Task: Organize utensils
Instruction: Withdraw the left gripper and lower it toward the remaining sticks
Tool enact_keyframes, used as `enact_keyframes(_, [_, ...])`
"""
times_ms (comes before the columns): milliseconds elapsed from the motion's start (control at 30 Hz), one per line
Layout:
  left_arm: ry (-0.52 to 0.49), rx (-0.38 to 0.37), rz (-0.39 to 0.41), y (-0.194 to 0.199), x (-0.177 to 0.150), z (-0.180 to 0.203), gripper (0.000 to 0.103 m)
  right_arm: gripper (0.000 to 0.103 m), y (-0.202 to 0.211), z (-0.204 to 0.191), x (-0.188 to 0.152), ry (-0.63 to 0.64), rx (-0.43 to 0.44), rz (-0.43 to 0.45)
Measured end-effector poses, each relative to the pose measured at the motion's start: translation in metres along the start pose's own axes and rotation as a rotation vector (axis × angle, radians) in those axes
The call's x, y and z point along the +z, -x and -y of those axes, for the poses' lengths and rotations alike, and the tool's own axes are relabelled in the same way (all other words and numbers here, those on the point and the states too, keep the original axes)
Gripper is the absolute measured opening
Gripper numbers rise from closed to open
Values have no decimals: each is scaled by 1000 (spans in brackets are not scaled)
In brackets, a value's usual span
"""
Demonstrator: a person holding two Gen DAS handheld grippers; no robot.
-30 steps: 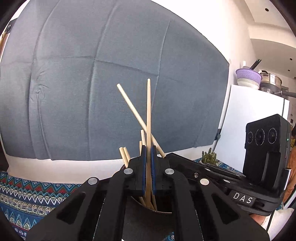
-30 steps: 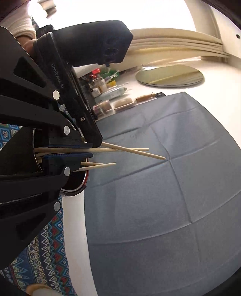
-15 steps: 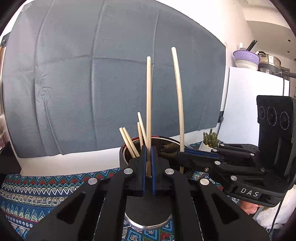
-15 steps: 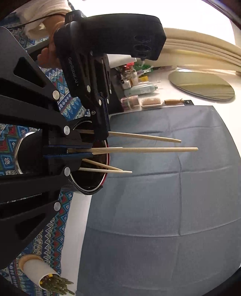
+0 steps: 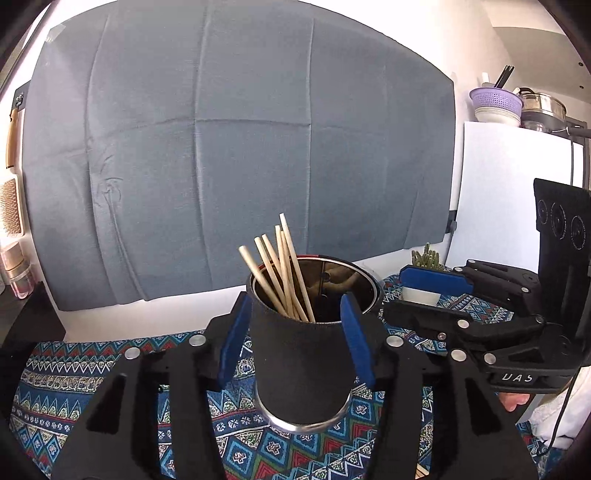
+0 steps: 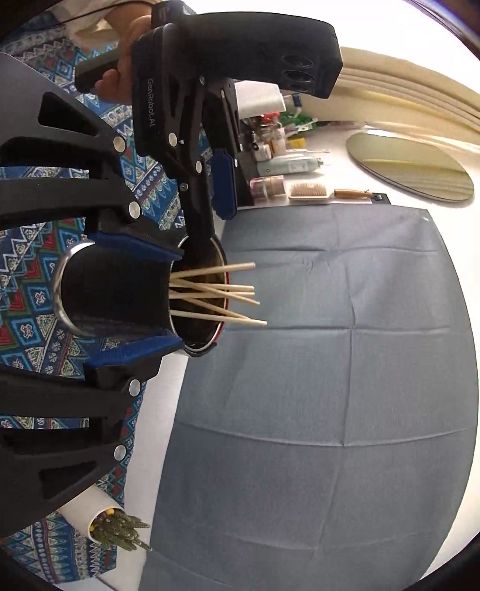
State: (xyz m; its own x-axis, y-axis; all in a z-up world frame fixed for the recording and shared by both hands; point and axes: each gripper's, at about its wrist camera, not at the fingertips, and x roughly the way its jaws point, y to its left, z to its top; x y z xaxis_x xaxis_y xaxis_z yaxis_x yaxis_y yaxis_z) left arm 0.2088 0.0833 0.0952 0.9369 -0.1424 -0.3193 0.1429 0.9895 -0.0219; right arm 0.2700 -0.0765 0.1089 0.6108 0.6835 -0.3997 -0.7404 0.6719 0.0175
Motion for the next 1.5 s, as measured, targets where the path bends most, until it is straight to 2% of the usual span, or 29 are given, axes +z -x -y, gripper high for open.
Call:
enact_keyframes(33, [0, 8, -3, 2, -1, 0, 57, 53, 3, 0, -2, 5, -5, -4])
enact_keyframes(100, [-10, 28, -11, 5, -3, 1, 69, 61, 9, -1, -5, 15, -22, -9])
enact_keyframes(133, [-17, 37, -12, 8, -4, 2, 70, 64, 13, -2, -7, 18, -28, -12])
enact_keyframes(200, [-21, 53, -26, 10, -6, 3, 83, 71, 20, -3, -10, 19, -35, -19])
enact_keyframes(333, [-13, 54, -60, 14, -12, 5, 92, 85, 34, -6, -16, 21, -47, -31])
enact_keyframes(467, [-15, 60, -89, 16, -20, 10, 97, 87, 46, -11, -26, 22, -62, -53])
enact_keyframes(700, [-45, 93, -129, 26, -31, 24, 97, 89, 59, -13, -43, 10, -87, -104])
enact_keyframes(1067, [-90, 143, -281, 32, -66, 46, 97, 91, 72, -10, -74, -17, -113, -273])
enact_keyframes(1300, [-21, 91, -420, 27, -89, 52, 97, 91, 77, -17, -98, -6, -115, -378])
enact_keyframes(1400, [7, 31, -494, 21, -100, 57, 97, 91, 74, -20, -111, -17, -92, -428])
enact_keyframes(1500, [3, 15, -530, 17, -109, 65, 97, 91, 70, -23, -125, -49, -55, -489])
